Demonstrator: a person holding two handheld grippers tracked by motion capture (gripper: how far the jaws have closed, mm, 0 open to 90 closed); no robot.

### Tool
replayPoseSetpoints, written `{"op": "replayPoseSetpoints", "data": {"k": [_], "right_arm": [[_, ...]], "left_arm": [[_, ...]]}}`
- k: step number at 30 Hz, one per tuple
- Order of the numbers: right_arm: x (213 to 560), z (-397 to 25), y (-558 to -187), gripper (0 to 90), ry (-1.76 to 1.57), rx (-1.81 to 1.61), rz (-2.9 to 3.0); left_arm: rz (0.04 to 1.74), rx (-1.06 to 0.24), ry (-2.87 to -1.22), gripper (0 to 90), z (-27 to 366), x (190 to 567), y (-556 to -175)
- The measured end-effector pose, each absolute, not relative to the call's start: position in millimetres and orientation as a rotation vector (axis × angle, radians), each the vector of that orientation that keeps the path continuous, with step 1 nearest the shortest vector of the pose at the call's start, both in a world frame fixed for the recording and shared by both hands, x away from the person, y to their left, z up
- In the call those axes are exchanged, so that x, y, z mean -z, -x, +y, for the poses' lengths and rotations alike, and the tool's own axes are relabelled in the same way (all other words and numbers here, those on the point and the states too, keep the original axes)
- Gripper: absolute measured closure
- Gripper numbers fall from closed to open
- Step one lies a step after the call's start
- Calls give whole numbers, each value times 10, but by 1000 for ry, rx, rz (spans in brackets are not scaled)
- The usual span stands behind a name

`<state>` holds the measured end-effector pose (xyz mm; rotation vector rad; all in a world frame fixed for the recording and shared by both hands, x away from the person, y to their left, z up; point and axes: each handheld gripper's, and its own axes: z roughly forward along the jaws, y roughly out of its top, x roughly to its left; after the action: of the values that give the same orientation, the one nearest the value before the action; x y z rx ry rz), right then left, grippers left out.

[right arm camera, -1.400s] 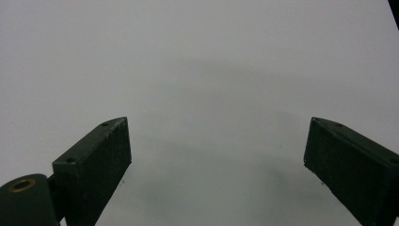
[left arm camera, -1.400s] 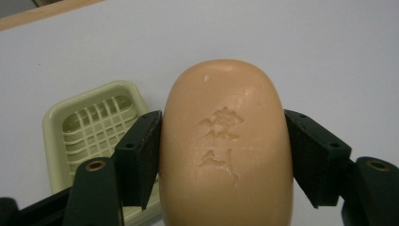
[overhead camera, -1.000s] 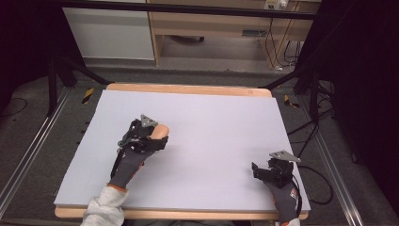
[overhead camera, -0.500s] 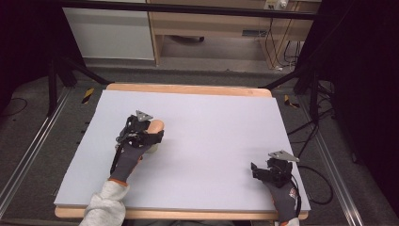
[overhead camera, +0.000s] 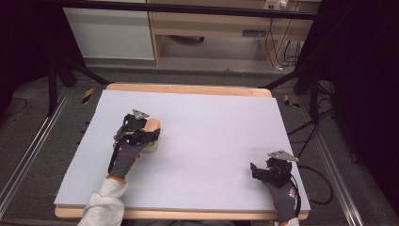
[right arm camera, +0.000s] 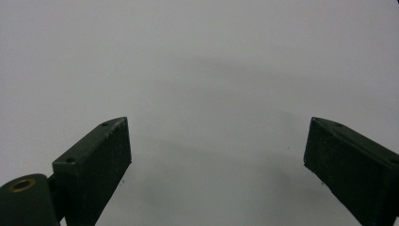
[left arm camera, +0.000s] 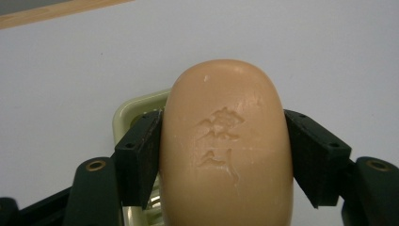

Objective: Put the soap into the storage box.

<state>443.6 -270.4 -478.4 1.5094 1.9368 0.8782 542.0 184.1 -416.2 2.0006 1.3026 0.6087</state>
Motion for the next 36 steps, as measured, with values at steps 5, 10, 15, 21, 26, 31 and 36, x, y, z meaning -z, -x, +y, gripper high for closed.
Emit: {"op": "replayPoseSetpoints", "data": {"k": [5,10,15,21,26,31,36], "right_arm": [[4775,-2708,-4425,82,-1500,-886,1937],[4768,-2703,-4419,82,-1489,-894,1933],[4772,-2687,-4424,82,-1489,-893,1940],[4774,-2680,-4425,82,-1491,-895,1942],[4777,-2673,-4426,82,-1488,-892,1948],[4776,-2676,-4427,82,-1487,-894,1949],[4777,-2674,-4426,82,-1488,-893,1950]], "left_arm": [[1314,-613,-2002,317,1893,4205,-5457],[1336,-608,-2000,317,1942,4239,-5490],[1342,-603,-2008,317,1944,4284,-5516],[1357,-601,-2014,317,1952,4332,-5541],[1357,-599,-2027,317,1935,4377,-5556],[1362,-601,-2039,317,1930,4403,-5564],[1368,-598,-2043,317,1938,4424,-5573]]}}
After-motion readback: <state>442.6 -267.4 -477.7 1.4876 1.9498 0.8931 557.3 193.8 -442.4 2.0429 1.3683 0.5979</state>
